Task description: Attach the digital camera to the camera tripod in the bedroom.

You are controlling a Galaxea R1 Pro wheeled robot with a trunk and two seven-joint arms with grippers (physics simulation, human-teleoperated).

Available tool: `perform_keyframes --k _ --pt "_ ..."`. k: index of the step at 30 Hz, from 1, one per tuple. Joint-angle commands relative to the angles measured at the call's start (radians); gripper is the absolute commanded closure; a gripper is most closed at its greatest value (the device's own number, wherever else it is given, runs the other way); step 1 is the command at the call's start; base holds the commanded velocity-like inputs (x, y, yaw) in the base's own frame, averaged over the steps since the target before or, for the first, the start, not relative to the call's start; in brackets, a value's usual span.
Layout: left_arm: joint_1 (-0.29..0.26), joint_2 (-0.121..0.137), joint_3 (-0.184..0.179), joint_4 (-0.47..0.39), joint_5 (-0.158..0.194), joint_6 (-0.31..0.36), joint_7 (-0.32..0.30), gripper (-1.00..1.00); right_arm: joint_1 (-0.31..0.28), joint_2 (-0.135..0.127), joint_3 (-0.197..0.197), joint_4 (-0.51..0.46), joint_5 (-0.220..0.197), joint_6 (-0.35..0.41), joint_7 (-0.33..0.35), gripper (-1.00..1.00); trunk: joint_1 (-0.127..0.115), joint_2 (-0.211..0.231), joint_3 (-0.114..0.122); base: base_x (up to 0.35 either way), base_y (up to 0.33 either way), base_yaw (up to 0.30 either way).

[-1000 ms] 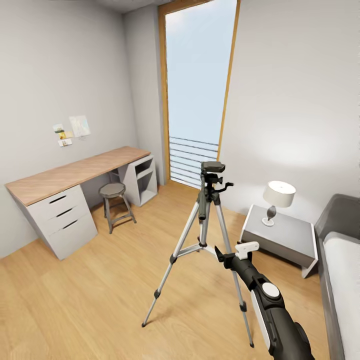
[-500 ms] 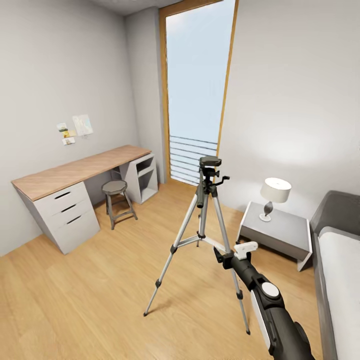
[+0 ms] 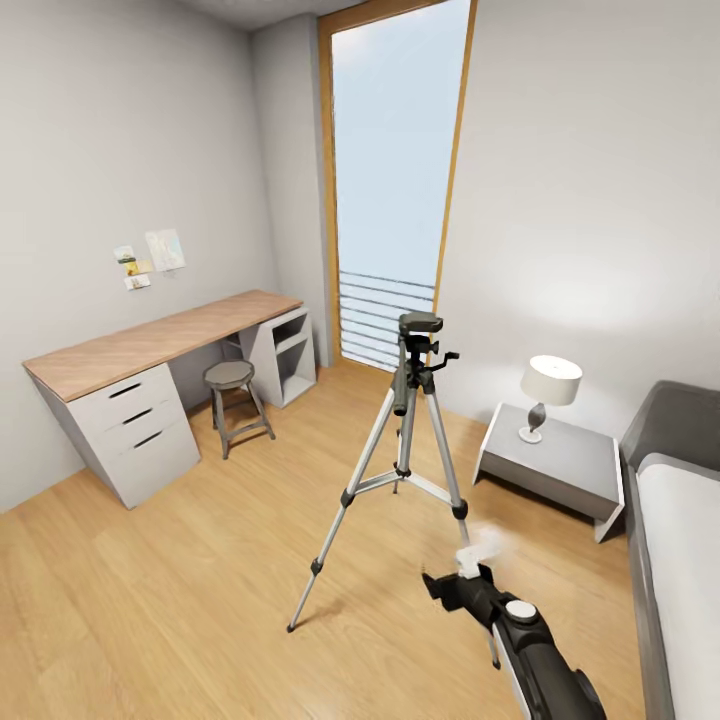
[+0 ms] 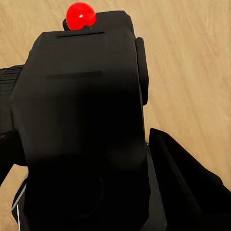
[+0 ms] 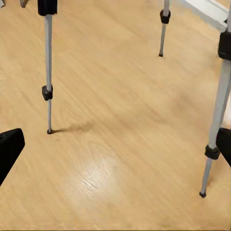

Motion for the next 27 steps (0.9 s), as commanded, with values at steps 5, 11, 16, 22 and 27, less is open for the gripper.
perform_keyframes --k 5,11,16,22,27 --pt "-0.001 0.002 -0.006 0.003 0.017 -0.001 0.0 1.0 -0.001 -0.088 -0.01 0.541 0.01 0.042 -0.002 -1.0 0.001 -0.002 -0.002 0.0 0.0 0.0" --pt "-0.001 0.003 -0.006 0.004 0.019 0.0 0.0 1.0 -0.001 -0.122 -0.011 0.752 0.009 0.035 -0.007 -1.0 0.001 -0.002 -0.002 0.001 0.0 0.0" --pt "-0.001 0.006 -0.007 0.004 0.02 -0.001 -0.002 1.0 -0.001 -0.13 -0.011 0.837 0.007 0.034 -0.009 -1.0 0.001 -0.002 -0.002 0.107 0.04 0.0" --pt "-0.001 0.007 -0.007 0.004 0.02 0.0 -0.007 1.0 -0.001 -0.144 -0.007 0.903 0.012 0.034 -0.013 -1.0 0.001 -0.002 -0.002 0.242 0.171 0.0" --pt "-0.001 0.008 -0.007 0.004 0.02 0.001 -0.008 1.0 -0.001 -0.147 -0.006 0.924 0.012 0.034 -0.022 -1.0 0.001 -0.002 -0.002 0.254 0.245 0.0"
